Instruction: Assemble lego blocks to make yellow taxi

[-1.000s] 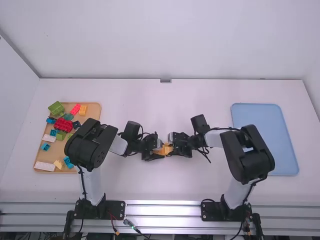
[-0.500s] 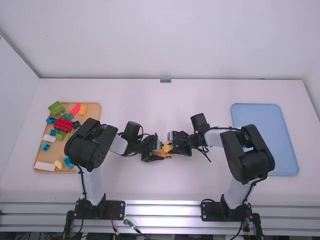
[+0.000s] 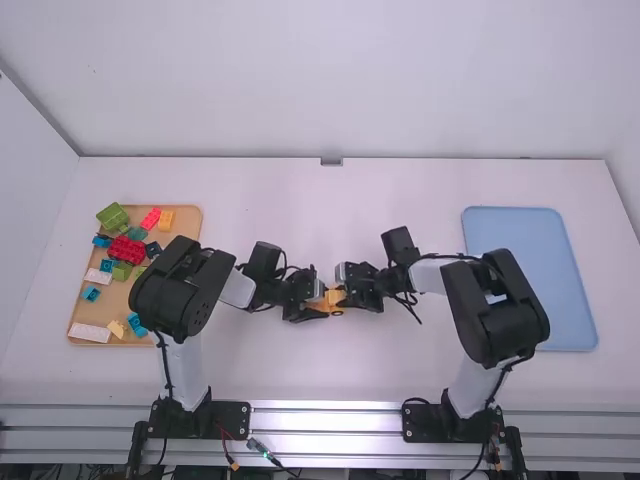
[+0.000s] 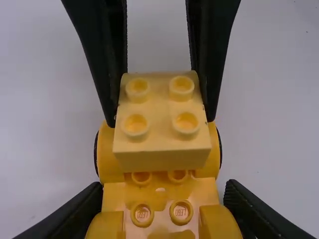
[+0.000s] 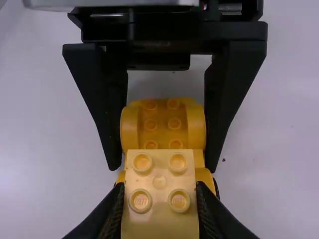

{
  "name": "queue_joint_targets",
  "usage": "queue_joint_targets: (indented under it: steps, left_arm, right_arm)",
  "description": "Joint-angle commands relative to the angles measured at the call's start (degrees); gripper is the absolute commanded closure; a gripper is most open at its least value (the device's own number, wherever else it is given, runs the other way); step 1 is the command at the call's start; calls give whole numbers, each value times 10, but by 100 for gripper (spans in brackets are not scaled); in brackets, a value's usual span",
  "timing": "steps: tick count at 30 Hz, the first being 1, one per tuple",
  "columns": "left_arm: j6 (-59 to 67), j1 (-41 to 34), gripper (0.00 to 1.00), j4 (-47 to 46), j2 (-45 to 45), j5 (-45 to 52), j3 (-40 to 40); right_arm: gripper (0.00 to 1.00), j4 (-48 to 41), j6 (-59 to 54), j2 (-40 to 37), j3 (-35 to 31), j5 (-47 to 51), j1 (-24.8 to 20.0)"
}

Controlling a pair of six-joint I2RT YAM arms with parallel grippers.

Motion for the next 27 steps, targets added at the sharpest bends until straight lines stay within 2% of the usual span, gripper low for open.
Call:
queue_joint_targets:
  steps: [1,6,14,17,27]
  left_arm:
    - [8,-2,42,-2,7,4,7]
    - [8,-2,41,-3,7,9,6]
    - [8,-1,42,-7,7,8,6]
    - [8,-3,43,-7,7,8,6]
    - [9,-3,43,-9,7,2,6]
  right_arm:
    - [100,-2,2,9,9,-10,3]
    - [100,-2,2,9,9,-10,5]
    - [100,14,28,9,10,29,32]
    - [100,27,57,9,9,46,30]
    - [100,15,45,9,9,40,9]
